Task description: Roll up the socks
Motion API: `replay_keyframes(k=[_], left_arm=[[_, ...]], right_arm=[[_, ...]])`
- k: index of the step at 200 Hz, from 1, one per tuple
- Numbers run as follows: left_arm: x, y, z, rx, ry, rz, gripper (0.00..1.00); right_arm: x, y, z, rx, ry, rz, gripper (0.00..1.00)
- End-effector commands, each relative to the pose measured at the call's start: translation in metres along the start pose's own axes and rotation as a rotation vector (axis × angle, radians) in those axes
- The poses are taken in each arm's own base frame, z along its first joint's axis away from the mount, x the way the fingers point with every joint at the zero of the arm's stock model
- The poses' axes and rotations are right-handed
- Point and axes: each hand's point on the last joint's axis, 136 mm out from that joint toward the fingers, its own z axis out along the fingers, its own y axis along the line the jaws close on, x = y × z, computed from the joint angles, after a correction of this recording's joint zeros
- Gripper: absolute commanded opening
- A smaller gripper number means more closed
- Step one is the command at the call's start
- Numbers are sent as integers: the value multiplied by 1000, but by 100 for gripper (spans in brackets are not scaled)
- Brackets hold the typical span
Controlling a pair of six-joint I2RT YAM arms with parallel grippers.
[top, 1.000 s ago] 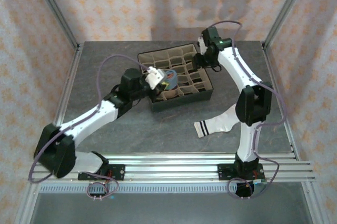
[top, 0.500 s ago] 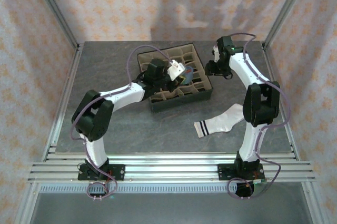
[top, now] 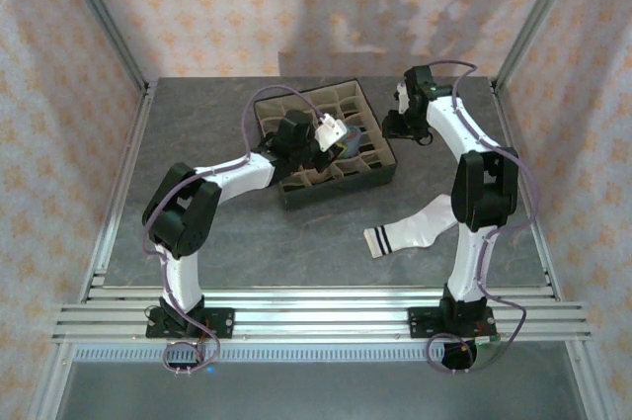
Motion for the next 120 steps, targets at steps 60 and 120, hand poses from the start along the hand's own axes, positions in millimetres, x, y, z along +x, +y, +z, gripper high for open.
replay_keyframes(k=[60, 120], left_arm=[[13, 6, -9, -8, 24, 13, 0], [22, 1, -4, 28, 55, 44, 0]], right_arm=[[8, -5, 20, 28, 56, 1, 45], [11, -7, 26, 38, 77, 8, 43]])
